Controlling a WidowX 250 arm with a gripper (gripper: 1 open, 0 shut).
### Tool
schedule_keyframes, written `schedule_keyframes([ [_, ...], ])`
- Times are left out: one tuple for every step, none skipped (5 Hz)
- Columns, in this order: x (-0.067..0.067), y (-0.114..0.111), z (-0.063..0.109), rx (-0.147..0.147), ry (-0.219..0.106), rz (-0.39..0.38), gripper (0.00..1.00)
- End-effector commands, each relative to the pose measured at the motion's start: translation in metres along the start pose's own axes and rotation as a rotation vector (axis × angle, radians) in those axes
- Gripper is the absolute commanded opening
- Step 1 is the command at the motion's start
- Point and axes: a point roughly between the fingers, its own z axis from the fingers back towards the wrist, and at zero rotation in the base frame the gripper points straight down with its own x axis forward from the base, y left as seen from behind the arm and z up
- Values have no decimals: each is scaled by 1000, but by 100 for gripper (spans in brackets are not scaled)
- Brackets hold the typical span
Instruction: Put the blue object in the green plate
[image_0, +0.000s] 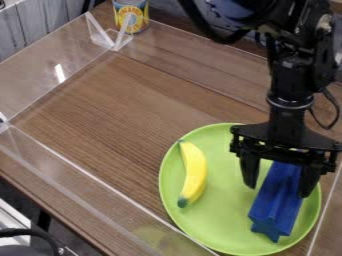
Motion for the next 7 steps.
schedule_keyframes([
  [-1,-5,8,-14,-32,-15,100],
  [-1,-6,7,-15,-35,-13,100],
  [-1,-6,7,-15,-40,-9,100],
  [-1,-6,8,-14,-45,-4,100],
  [-1,-6,8,-13,-50,0,100],
  [-1,-6,10,-16,-55,5,100],
  [-1,-6,11,-18,-61,10,100],
])
